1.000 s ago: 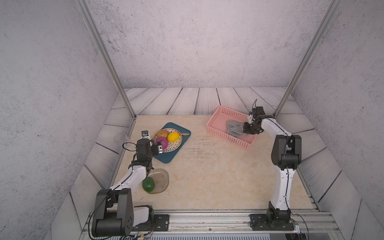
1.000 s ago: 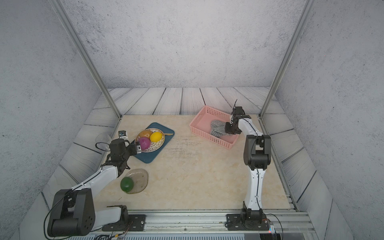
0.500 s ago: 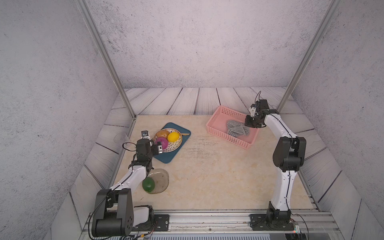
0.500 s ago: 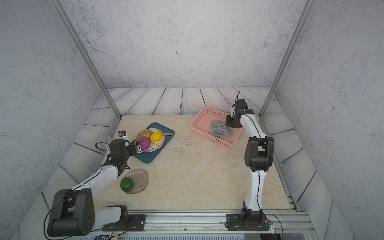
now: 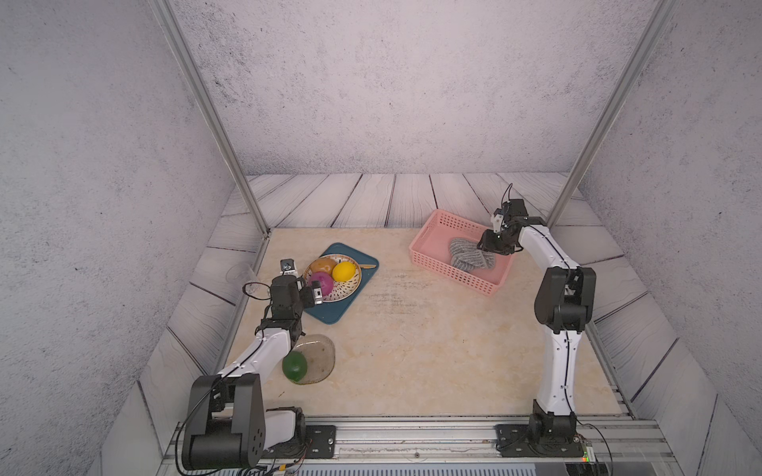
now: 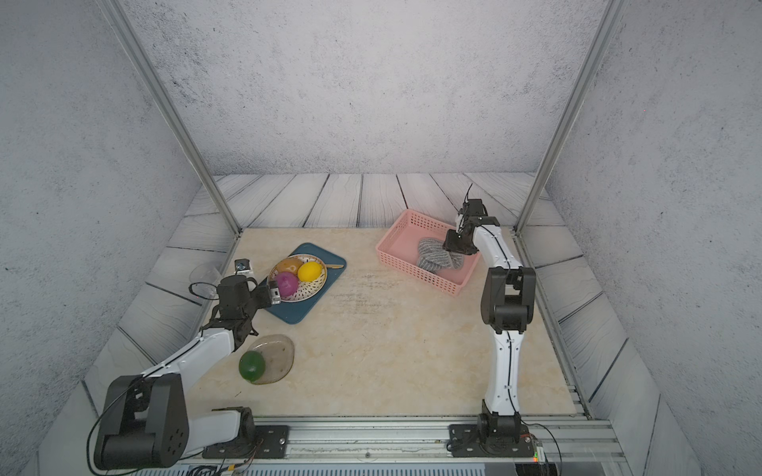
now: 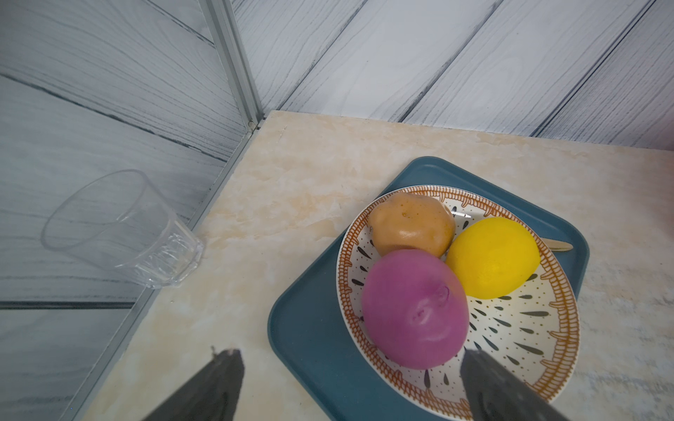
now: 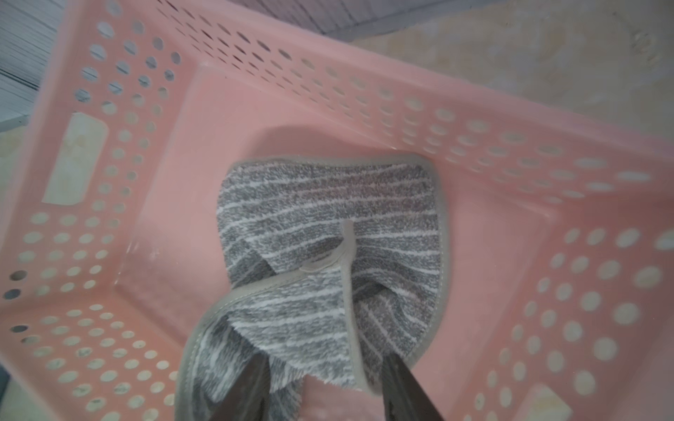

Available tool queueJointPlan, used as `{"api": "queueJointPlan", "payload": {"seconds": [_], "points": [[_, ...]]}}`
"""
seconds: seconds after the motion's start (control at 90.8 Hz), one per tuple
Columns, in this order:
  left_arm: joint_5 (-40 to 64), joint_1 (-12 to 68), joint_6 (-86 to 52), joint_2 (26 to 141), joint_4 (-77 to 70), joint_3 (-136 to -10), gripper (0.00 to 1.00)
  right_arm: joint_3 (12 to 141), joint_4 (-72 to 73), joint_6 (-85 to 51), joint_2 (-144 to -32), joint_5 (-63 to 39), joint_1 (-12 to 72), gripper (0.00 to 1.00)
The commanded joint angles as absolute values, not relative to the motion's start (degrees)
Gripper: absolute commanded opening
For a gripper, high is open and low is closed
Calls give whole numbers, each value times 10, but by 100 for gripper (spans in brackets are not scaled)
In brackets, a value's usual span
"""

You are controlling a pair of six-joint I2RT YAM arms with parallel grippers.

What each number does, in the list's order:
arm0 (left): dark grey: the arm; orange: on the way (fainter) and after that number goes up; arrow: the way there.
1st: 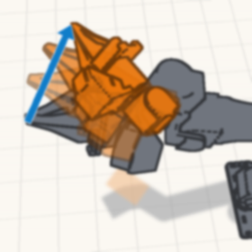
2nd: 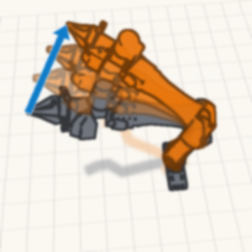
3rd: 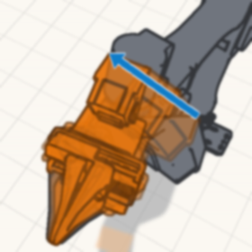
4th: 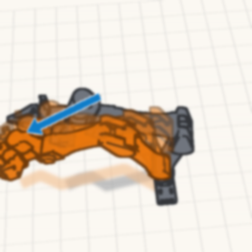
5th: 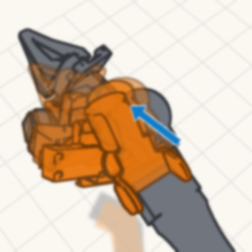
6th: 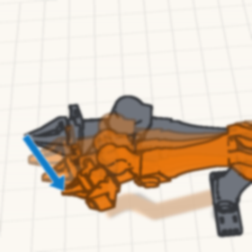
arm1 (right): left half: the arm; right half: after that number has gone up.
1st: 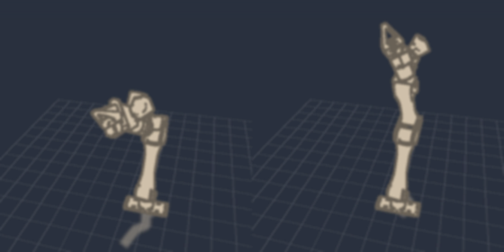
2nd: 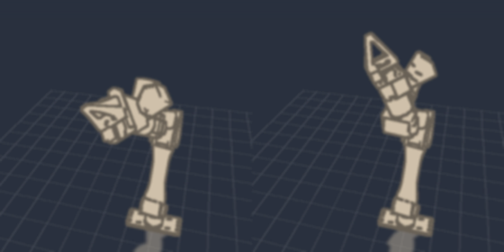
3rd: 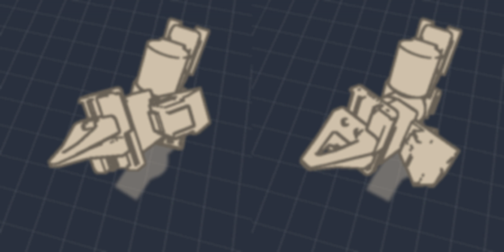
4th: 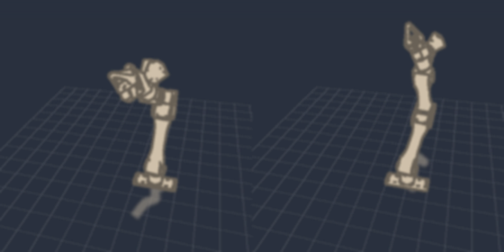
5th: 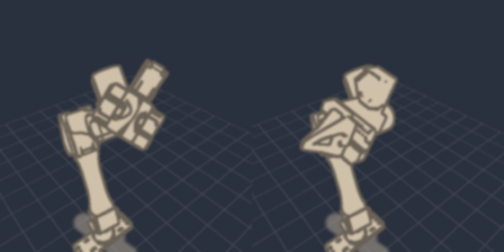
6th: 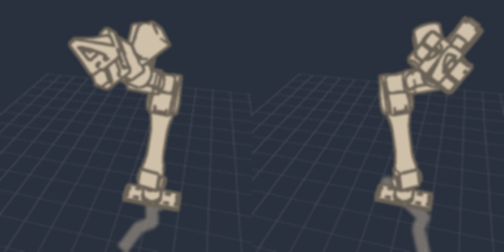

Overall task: Fold the square dishcloth
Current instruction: Pick up the cleaning item from the bin.

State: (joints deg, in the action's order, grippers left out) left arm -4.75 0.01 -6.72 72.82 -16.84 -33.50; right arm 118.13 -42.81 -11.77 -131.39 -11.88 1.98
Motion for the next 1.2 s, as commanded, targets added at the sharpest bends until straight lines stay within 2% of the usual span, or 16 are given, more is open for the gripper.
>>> {"api": "queueJointPlan", "payload": {"seconds": [0.0,0.055,0.121,0.209,0.264,0.451,0.738,1.046,1.189], "points": [[-53,-4,-69,727,-168,-348,100,1206,-441,-119,-1344,-128,23,48],[-54,-4,-68,729,-168,-348,100,1212,-442,-120,-1356,-132,23,48],[-54,-4,-68,730,-168,-349,100,1220,-443,-121,-1367,-140,25,42],[-55,-4,-67,733,-167,-349,100,1234,-451,-120,-1373,-143,27,19],[-57,-4,-66,735,-168,-350,100,1244,-459,-117,-1370,-140,28,12],[-55,-4,-67,737,-164,-352,100,1273,-494,-104,-1332,-109,29,7],[-49,-4,-82,710,-150,-355,100,1270,-520,-94,-1217,-65,43,0],[-17,-4,-122,644,-50,-415,100,1230,-490,-82,-1069,-49,79,0],[31,-4,-150,612,-26,-438,100,1219,-488,-78,-1020,-40,107,0]]}}
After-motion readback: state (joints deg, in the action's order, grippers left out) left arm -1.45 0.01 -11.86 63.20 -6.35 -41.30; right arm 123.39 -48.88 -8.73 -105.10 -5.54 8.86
